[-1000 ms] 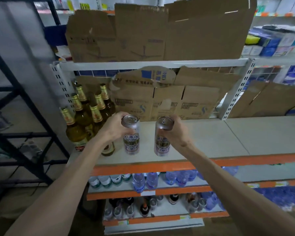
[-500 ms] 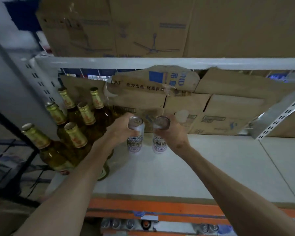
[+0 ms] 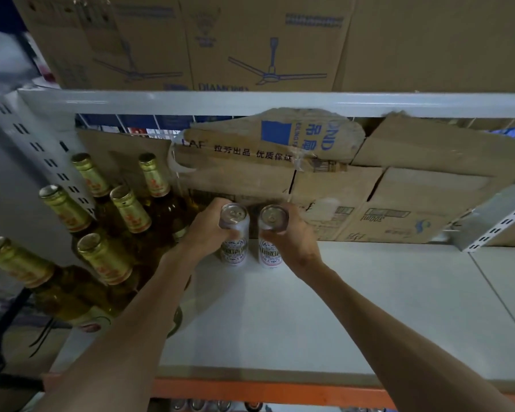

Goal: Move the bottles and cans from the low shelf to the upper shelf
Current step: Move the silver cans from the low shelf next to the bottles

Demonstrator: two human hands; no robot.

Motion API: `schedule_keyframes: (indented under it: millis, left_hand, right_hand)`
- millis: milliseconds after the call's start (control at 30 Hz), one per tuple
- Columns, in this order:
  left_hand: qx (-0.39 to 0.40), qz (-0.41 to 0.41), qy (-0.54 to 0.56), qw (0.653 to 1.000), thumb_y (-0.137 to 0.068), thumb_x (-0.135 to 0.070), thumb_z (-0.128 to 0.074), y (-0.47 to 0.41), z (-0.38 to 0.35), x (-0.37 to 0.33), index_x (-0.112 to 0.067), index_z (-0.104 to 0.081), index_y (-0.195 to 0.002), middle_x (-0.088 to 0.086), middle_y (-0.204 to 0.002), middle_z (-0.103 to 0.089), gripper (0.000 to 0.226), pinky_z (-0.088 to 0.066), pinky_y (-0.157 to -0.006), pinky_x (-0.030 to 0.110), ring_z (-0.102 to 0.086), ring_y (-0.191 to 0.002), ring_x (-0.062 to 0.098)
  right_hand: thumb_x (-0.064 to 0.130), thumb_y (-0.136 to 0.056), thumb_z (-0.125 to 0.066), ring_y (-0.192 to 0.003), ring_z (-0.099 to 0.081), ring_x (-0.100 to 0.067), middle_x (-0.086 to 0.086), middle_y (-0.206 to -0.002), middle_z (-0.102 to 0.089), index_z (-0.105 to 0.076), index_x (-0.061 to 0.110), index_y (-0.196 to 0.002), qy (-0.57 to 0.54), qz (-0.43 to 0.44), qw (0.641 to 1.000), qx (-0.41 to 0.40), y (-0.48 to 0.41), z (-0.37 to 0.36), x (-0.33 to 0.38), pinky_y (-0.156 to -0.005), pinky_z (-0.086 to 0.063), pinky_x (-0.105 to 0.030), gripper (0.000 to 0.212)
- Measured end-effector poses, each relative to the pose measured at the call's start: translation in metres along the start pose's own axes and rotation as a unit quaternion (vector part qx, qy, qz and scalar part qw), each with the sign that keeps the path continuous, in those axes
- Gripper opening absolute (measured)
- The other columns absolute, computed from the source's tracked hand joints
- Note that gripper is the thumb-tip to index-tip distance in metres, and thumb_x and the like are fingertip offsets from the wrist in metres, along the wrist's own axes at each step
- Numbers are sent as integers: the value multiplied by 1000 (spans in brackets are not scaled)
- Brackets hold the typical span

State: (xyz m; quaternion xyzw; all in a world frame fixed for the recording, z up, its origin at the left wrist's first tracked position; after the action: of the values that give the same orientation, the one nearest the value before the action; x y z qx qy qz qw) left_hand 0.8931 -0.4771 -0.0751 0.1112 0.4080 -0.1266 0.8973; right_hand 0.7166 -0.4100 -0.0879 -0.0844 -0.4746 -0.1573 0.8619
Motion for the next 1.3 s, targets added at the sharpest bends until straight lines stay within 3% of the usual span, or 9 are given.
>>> schedule_keyframes:
  millis: [233, 367, 500, 800, 967, 1300]
  left_hand:
    - [2, 30, 35, 999, -71, -12, -84, -3, 5, 3, -18, -54, -125, 5, -120, -60, 61, -51, -90, 34, -59, -110, 21]
    - [-55, 21, -4, 998, -74, -20, -83, 0, 15, 1, -17, -54, -134, 4, -127, -59, 66, -46, -92, 29, -56, -117, 21]
    - [-72, 16, -17, 997, -77, -22, -81, 1, 13, -3, -16, -62, -124, 7, -117, -67, 51, -53, -93, 41, -62, -108, 24]
    - [-71, -11, -51, 996, -81, -26, -76, -2, 14, -8, -16, -66, -113, 8, -109, -68, 35, -55, -88, 46, -64, -101, 26]
    - [-53, -21, -59, 997, -82, -24, -76, -5, 15, -11, -15, -67, -109, 6, -105, -69, 30, -56, -85, 45, -64, -98, 23]
    - [-42, -8, -71, 997, -78, -24, -79, -2, 18, -11, -17, -67, -112, 4, -106, -70, 37, -56, -86, 44, -65, -98, 22]
  right_hand:
    - [22, -71, -79, -102, -58, -22, -4, -116, -61, -49, 19, -126, 34, 25, 999, 23, -6, 2, 4, -80, -45, -28, 63]
    - [32, -73, -76, -105, -59, -24, -6, -118, -61, -49, 19, -128, 69, 51, 996, 19, -7, 5, 12, -86, -51, -37, 63]
    - [31, -75, -78, -101, -62, -27, -7, -112, -65, -53, 19, -123, 108, 53, 993, 11, -13, 6, 19, -86, -53, -42, 55]
    - [21, -81, -75, -98, -63, -23, -6, -109, -68, -58, 17, -123, 87, 64, 994, 18, -16, 9, 16, -75, -43, -23, 45]
    - [18, -82, -74, -92, -59, -17, -4, -108, -67, -60, 17, -122, 57, 59, 997, 1, -15, 10, 15, -75, -43, -24, 42]
    - [25, -81, -74, -97, -60, -25, -7, -110, -64, -56, 18, -124, 92, 43, 995, -6, -18, 5, 11, -78, -49, -30, 47]
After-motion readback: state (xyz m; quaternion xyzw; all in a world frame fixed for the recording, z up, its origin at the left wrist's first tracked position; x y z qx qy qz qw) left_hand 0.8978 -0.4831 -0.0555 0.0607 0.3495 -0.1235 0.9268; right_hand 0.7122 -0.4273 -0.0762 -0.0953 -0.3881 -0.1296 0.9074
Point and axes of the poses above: each hand's wrist, its own y-axis away from the middle knuckle, its own z-axis out of the back of the hand, x = y × z, the point moved 7 cm from there along -y, towards the middle knuckle
